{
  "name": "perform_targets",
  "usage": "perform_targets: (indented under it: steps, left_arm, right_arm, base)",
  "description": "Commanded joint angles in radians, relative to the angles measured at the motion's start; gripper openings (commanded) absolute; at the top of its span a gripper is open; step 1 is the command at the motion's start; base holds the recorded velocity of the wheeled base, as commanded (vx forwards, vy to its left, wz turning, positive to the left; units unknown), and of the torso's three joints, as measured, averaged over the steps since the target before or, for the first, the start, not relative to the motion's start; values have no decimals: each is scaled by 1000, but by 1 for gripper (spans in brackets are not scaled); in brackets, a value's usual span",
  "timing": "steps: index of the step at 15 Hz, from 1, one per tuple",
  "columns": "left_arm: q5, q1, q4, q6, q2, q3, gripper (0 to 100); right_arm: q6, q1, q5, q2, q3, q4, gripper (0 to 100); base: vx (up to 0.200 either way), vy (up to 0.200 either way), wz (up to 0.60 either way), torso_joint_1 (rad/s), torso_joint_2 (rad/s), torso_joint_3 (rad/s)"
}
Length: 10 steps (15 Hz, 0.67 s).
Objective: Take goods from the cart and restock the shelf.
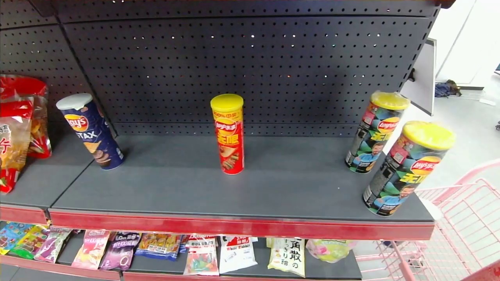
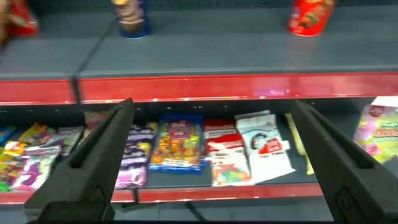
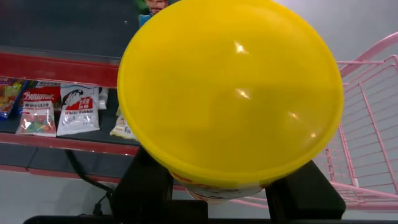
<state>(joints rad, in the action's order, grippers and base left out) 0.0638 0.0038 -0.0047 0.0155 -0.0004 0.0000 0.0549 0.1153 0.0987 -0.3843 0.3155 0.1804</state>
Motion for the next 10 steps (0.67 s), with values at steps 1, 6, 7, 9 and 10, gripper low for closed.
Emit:
perform_targets:
  steps: [1,6,7,9,10]
  left_arm:
    - [1,1,0,0,0,0,100]
    - [-1,1,0,0,0,0,100]
    - [1,1,0,0,0,0,100]
    - [-1,1,0,0,0,0,100]
    - [-1,1,0,0,0,0,100]
  right_arm:
    - [0,0,-2,39,-7,-2,0]
    - [0,6,-25,48,-12,-6,0]
    - [2,7,-25,47,-12,-4,0]
    - [14,7,-28,47,-13,-1,0]
    - [14,7,-28,47,-13,-1,0]
  base:
    - [0,200,0,-2,-7,2]
    - [0,200,0,0,2,3]
    - [0,200,0,7,-2,2]
    - [0,200,0,5,2,2]
    - [0,200,0,-2,2,-2]
